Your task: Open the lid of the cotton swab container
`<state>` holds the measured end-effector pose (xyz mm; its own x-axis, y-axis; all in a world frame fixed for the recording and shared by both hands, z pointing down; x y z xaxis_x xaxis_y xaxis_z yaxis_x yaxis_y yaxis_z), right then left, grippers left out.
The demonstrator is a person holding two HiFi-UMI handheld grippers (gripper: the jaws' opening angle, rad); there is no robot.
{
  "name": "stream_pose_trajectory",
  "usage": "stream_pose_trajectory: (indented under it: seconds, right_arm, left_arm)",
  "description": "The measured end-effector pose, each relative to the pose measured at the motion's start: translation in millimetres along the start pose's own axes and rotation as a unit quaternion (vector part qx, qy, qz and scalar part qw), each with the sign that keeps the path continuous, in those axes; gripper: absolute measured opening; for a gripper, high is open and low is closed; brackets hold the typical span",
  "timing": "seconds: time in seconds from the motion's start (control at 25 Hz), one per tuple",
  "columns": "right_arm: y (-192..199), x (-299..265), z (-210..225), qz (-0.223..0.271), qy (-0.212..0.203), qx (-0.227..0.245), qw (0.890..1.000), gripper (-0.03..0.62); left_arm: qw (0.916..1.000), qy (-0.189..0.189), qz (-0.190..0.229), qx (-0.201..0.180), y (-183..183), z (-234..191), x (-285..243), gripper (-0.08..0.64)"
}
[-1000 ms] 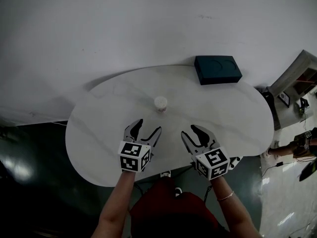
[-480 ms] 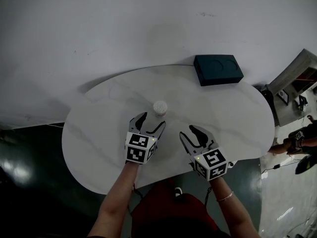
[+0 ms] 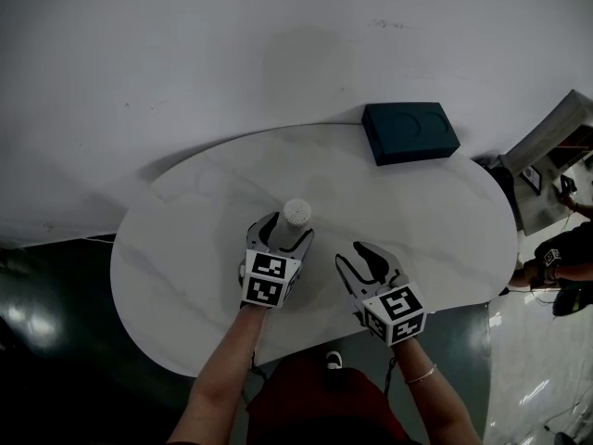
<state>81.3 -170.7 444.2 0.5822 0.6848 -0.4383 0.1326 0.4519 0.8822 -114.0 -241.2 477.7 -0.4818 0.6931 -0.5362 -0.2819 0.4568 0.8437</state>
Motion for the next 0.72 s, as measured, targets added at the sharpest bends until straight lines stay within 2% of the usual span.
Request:
stream_pose_trajectory:
  seconds: [0.32,0.72]
  right_arm:
    - [1.0,-3.2,5.0,-0.007,0.007,-0.004,1.0,0.16]
    - [5.0,-4.0,5.4,-0.008,0.01,-0.004,1.0,0.16]
  left_arm:
    - [0.9999,0.004,-0.009,-0.012,0.1,-3.5,-13.8,0.299]
    - [0.9989,-0.009,-0.027,-0.037,-0.3,-2.9,-17.8,0.287]
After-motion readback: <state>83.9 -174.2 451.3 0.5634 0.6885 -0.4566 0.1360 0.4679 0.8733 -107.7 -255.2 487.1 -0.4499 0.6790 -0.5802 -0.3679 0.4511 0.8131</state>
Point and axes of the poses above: the fingertips, and each gripper's own axes: x backward along the fingers, z to its right, y out of its underside, the point moved 10 cm from there along x, backward along the fingers, and after that the axes turned 2 degrees about -z, right-handed, at the moved point
